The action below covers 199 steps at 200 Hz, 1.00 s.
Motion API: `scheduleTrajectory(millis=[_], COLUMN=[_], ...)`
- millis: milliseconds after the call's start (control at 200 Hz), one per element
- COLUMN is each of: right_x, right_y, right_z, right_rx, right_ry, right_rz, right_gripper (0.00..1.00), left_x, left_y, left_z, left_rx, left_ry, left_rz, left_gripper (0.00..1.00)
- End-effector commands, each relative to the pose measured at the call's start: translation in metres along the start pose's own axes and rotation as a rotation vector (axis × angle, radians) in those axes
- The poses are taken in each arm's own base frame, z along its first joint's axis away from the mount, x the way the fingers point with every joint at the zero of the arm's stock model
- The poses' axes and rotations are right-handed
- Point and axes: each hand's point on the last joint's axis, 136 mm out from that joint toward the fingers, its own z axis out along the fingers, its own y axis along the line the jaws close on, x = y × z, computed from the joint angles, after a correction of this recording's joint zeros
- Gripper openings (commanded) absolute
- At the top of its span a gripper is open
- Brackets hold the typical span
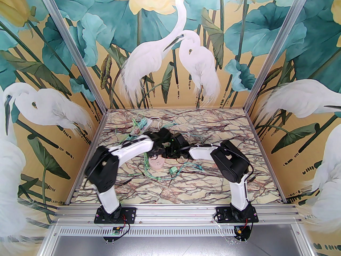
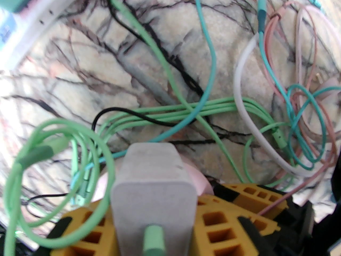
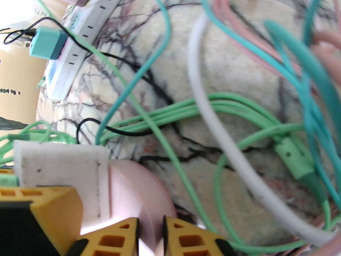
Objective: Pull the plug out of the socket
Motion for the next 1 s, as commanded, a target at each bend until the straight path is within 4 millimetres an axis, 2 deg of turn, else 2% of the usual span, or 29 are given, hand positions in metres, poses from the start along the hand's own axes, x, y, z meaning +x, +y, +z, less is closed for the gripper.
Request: scheduleTrajectory(millis=[0, 80, 275, 390, 515, 580, 660, 820, 990], right_x=[0.098, 0.099, 0.098, 0.098, 0.096, 0.090, 0.079, 0.061, 0.062], right_y=[-0.085, -0.086, -0.085, -0.085, -0.082, -0.075, -0.060, -0.034, -0.021], right_z=[0.024, 0.024, 0.024, 0.024, 0.024, 0.021, 0.013, -0.006, -0.003], right_rx=[0.295, 0.298, 0.297, 0.298, 0.286, 0.261, 0.209, 0.097, 0.003], right_ry=[0.256, 0.259, 0.259, 0.257, 0.254, 0.227, 0.179, 0.083, 0.068], right_rz=[0.081, 0.083, 0.080, 0.080, 0.080, 0.071, 0.042, -0.007, 0.002], right_gripper=[0.22, 0.22, 0.22, 0.22, 0.22, 0.23, 0.29, 0.39, 0.45], left_x=[0.041, 0.039, 0.017, 0.000, -0.013, -0.011, -0.006, -0.006, -0.007], left_y=[-0.082, -0.081, -0.069, -0.052, -0.032, -0.028, -0.024, -0.029, -0.053], left_z=[-0.012, -0.014, -0.032, -0.044, -0.055, -0.050, -0.040, -0.027, -0.025], left_rx=[0.234, 0.254, 0.391, 0.523, 0.522, 0.495, 0.453, 0.415, 0.423], left_ry=[0.078, 0.075, 0.075, 0.063, -0.008, -0.005, 0.002, -0.020, -0.015], left_rz=[0.099, 0.083, -0.046, -0.188, -0.221, -0.225, -0.241, -0.266, -0.247], left_gripper=[0.13, 0.13, 0.12, 0.12, 0.12, 0.12, 0.11, 0.11, 0.10])
